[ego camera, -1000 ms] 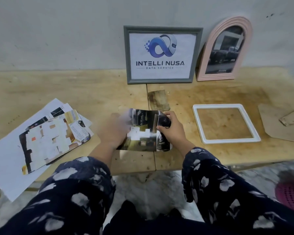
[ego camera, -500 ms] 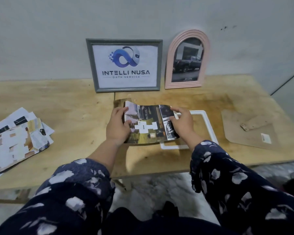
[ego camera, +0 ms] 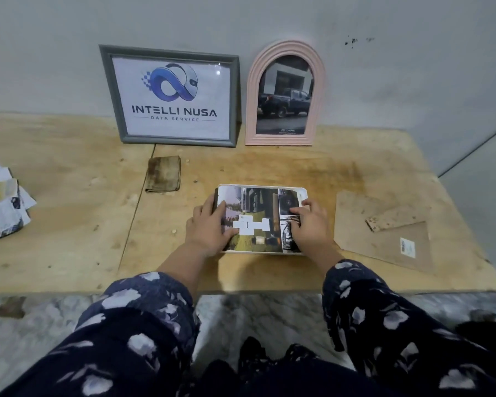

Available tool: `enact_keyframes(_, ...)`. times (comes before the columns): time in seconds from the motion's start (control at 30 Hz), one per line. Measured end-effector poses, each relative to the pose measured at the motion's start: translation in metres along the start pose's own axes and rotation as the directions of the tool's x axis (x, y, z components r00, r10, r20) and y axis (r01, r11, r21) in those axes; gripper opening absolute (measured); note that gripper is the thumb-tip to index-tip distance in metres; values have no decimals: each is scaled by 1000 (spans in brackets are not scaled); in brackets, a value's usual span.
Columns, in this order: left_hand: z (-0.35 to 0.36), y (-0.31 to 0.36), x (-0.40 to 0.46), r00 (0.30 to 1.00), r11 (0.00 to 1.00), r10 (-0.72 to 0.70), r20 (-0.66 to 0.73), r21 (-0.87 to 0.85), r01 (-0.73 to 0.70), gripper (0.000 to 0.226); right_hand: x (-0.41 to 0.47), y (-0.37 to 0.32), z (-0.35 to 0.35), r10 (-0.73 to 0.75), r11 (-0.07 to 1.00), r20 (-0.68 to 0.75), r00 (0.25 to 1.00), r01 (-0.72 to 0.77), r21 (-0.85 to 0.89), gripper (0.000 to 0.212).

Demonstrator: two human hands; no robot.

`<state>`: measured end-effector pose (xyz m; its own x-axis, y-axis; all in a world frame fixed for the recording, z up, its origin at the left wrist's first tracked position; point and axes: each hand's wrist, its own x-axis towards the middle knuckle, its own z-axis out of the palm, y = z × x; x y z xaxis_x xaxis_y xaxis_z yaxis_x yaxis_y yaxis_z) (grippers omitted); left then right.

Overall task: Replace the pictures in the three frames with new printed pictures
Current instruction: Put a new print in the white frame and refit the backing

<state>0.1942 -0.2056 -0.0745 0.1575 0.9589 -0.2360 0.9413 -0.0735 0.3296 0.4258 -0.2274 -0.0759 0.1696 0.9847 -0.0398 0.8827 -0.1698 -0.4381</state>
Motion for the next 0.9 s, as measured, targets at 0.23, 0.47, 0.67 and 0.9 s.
enact_keyframes(0.23,5,8,-4,999,988,21,32,150,-26,67,-24,5,16,-82,990,-122,989,66,-124,40)
enact_keyframes(0.47,11,12,-3,999,988,24,44,150,-31,65,-28,7,14,-68,985,-8,998,65,-161,51)
enact_keyframes(0.67,8,28,-8,996,997,46,-79,64,-41,58,-26,10,1,83,993,-57,995,-78,91,52)
enact_keyframes(0.9,17,109,-1,979,981,191,-71,43,-188,52,-43,65,-42,247,955,-62,967,-232,187,49)
